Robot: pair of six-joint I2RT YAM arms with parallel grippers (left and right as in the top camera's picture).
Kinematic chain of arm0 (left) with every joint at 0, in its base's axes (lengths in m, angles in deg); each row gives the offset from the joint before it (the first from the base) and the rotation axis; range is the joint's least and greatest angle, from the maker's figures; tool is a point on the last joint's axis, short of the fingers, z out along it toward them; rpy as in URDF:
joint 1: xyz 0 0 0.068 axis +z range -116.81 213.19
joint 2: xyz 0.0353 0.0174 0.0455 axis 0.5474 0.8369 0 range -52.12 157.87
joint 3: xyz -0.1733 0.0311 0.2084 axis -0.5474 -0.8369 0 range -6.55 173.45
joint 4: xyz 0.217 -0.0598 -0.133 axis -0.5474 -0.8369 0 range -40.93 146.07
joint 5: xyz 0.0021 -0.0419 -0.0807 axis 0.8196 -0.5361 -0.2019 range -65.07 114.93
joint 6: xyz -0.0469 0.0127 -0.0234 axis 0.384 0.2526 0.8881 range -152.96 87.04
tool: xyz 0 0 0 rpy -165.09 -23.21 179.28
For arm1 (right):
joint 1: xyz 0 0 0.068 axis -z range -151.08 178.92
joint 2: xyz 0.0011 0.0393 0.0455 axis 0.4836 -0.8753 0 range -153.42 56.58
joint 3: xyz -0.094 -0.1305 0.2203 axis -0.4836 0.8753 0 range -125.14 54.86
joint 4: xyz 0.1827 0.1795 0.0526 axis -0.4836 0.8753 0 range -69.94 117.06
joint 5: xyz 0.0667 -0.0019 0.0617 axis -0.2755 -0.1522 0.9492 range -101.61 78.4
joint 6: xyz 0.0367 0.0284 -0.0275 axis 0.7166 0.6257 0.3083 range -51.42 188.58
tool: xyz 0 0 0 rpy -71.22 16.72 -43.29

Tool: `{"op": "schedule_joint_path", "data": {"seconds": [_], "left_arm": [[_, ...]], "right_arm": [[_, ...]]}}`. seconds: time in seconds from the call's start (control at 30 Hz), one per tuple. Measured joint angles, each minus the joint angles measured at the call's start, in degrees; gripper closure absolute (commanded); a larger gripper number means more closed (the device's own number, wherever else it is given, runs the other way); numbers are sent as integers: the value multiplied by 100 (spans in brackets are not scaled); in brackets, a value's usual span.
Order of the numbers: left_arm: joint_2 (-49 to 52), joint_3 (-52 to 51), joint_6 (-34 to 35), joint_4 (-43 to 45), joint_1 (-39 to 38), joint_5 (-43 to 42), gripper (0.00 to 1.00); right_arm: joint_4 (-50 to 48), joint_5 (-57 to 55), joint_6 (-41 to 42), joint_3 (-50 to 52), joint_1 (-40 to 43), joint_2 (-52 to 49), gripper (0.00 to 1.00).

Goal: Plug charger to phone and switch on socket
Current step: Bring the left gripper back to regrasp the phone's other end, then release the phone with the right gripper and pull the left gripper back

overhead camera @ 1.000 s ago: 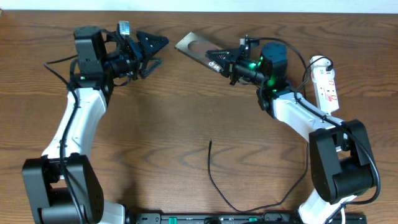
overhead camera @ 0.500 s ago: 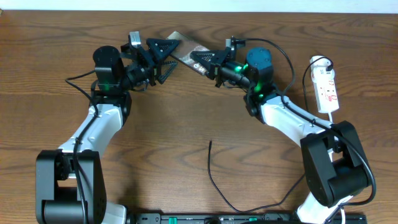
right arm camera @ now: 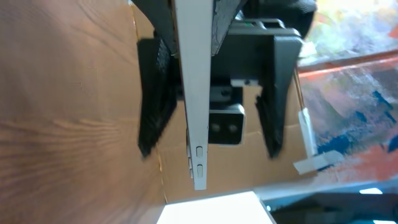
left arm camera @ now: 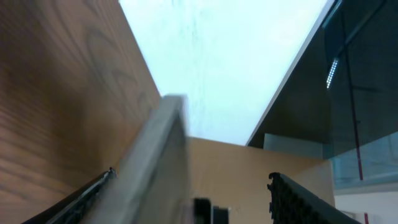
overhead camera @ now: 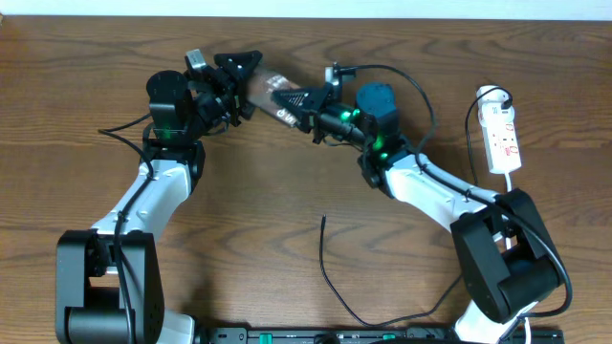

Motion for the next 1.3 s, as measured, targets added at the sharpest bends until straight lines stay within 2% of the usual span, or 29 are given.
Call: {"op": "schedule_joint_path", "data": {"seconds": [0.13,0.27,0.57,0.7,0.97,1.0,1.07,1.13,1.17,1.2,1.3], "left_arm": [[0,-2,-4,221,4,118,28],[0,-2,-11,247,4,177,33],[2,-37,-151,210,66,179,67],[2,-63,-177,203,87,162,92],[11,-76,-155,247,103,144,92],[11,-76,-157,249,103,144,92],[11,-76,-199,243,103,138,92],[11,-76,-295,240,103,140,93],[11,-76,-326,238,111,157,93],[11,-79,-348,238,120,164,93],[11,-76,-446,238,149,179,92]], "right_arm": [[85,-175,-7,0,-103,0,99],[70,-227,-7,0,-120,0,99],[4,-234,2,-42,-133,0,99],[-37,-249,4,-76,-142,4,99],[-11,-269,247,-94,-146,22,98],[-11,-269,247,-94,-146,22,91],[26,-247,219,-94,-149,22,70],[76,-225,122,-90,-153,22,34],[70,-199,87,-90,-153,22,21],[63,-188,52,-90,-153,22,1],[63,-177,-50,-92,-151,22,1]]}}
